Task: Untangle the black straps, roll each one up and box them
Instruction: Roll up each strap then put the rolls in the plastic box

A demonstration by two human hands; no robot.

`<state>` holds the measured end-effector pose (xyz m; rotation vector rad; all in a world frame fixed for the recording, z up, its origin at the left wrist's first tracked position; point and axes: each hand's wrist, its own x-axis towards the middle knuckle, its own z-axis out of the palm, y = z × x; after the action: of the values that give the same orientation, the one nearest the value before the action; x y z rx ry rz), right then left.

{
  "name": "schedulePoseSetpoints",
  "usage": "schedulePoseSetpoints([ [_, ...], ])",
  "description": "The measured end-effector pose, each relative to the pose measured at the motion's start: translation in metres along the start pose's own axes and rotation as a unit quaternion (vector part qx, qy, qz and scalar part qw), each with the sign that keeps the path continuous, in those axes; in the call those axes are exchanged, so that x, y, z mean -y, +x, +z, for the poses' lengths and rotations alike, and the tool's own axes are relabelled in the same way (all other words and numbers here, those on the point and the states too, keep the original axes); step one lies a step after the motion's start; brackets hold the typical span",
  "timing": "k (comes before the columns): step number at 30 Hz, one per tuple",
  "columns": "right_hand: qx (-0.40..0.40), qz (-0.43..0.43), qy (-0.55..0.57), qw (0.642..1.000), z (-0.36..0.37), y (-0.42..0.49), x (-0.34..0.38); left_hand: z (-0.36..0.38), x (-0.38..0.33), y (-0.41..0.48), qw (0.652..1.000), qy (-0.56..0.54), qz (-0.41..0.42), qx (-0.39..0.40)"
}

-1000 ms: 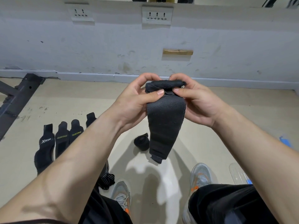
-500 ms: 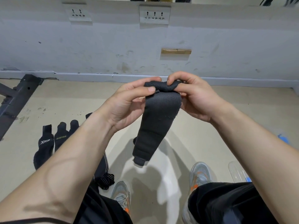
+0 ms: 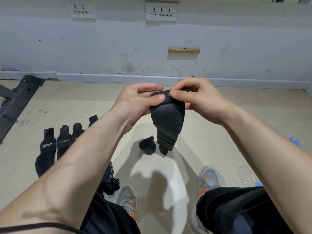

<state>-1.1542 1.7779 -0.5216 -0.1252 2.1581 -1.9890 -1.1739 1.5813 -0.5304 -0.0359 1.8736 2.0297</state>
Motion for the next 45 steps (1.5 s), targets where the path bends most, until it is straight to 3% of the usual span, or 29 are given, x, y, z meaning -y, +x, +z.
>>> schedulePoseSetpoints([
  [4, -0.019, -0.003, 0.028, 0.999, -0.001, 0.002, -0.006, -0.006, 0.001, 0.002, 1.0, 0.017, -0.004, -0.008],
  [9, -0.06, 0.004, 0.077, 0.995, 0.0, 0.003, -0.009, -0.01, 0.003, 0.003, 0.994, 0.064, -0.013, 0.083],
  [15, -0.078, -0.012, 0.101, 0.992, 0.006, 0.005, -0.009, -0.001, 0.007, 0.003, 0.996, 0.071, 0.058, 0.018],
  [23, -0.021, 0.092, 0.103, 0.99, 0.011, 0.006, -0.006, 0.002, 0.007, 0.001, 0.987, 0.095, 0.128, -0.019],
  [28, -0.066, 0.038, 0.136, 0.988, 0.02, 0.007, -0.008, 0.004, 0.006, 0.0, 0.979, 0.124, 0.161, -0.023],
  [31, -0.071, 0.017, 0.139, 0.988, 0.019, 0.007, -0.012, 0.003, 0.007, 0.001, 0.983, 0.116, 0.142, -0.028],
  [36, -0.071, 0.005, 0.155, 0.985, 0.019, 0.005, -0.011, 0.003, 0.006, 0.0, 0.997, -0.074, 0.006, 0.037],
  [39, -0.086, -0.006, 0.144, 0.986, 0.018, 0.007, -0.014, 0.009, 0.007, -0.004, 0.992, -0.103, -0.053, 0.054],
  [45, -0.098, -0.031, 0.1, 0.99, 0.017, 0.009, -0.017, 0.014, 0.005, -0.006, 0.992, -0.112, -0.054, 0.024],
])
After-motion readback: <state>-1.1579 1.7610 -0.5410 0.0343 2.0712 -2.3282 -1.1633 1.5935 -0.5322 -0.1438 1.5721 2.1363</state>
